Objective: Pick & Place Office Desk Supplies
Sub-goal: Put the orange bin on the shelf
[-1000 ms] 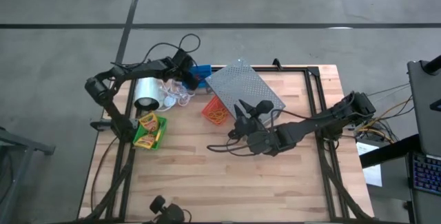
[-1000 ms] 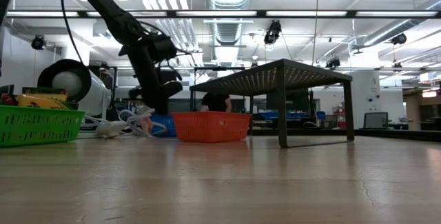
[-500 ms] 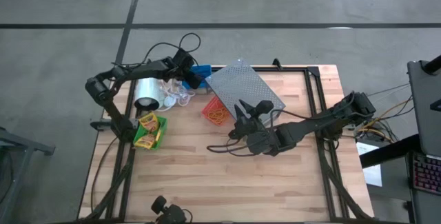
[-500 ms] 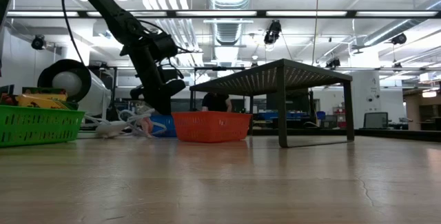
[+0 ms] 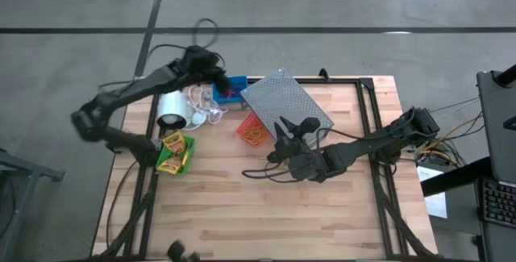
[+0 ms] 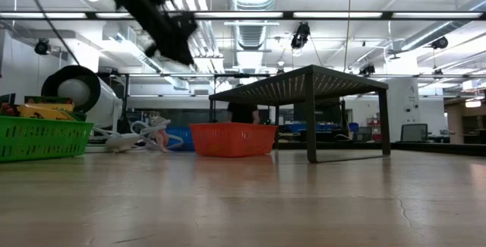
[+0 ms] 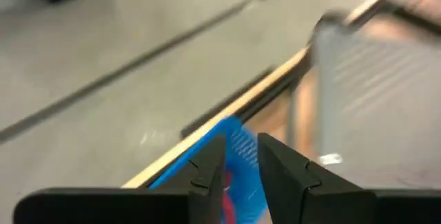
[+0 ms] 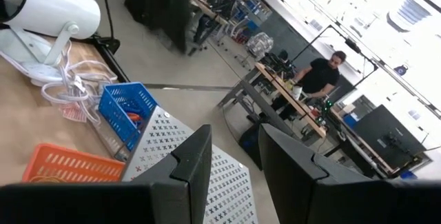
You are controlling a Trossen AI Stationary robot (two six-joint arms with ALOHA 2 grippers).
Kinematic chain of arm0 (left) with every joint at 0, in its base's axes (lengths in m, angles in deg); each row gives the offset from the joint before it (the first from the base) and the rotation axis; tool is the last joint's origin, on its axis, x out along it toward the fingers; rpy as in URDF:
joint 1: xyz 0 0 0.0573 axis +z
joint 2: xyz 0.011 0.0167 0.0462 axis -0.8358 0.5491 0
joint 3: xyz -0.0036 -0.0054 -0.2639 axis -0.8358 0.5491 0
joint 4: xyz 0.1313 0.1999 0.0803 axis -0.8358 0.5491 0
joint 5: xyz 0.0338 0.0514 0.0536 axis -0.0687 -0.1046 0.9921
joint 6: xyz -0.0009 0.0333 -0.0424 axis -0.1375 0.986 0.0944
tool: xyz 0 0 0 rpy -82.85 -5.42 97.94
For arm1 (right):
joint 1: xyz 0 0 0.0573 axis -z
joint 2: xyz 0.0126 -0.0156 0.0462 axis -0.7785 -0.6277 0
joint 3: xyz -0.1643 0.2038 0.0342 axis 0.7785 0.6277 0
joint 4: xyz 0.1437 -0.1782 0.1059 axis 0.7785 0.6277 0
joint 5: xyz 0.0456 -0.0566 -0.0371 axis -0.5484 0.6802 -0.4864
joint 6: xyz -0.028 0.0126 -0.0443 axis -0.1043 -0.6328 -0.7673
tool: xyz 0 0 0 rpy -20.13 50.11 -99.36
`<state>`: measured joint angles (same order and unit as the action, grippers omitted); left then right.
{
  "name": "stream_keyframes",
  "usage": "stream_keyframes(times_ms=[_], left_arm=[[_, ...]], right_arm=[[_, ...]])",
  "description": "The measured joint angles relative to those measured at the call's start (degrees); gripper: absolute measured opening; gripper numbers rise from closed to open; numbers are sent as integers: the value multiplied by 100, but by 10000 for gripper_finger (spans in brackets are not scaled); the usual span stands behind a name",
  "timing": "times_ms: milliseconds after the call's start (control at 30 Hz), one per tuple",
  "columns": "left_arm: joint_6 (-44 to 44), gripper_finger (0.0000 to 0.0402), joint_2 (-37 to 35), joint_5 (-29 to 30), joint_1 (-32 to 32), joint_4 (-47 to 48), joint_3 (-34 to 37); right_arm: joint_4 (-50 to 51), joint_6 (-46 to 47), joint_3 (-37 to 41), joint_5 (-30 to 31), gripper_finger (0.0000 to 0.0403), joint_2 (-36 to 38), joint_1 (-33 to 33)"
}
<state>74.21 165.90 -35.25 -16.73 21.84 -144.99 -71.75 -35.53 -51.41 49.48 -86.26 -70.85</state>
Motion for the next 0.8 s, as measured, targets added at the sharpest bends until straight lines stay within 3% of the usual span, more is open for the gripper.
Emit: stream_keyframes(times_ms=[200, 400, 633, 800], left_arm=[[-106, 91, -1728, -384, -902, 208, 74], [-58, 91, -3010, -436, -2123, 96, 365], [306, 91, -3798, -433, -3287, -294, 1172], [609, 91, -3929, -235, -3967, -1074, 1882]], right_arm=[[0, 4, 0, -8, 118, -1, -2], [0, 152, 0, -188, 118, 0, -13], [-4, 443, 0, -1446, 118, 67, -44], [4, 711, 0, -1495, 118, 105, -37]])
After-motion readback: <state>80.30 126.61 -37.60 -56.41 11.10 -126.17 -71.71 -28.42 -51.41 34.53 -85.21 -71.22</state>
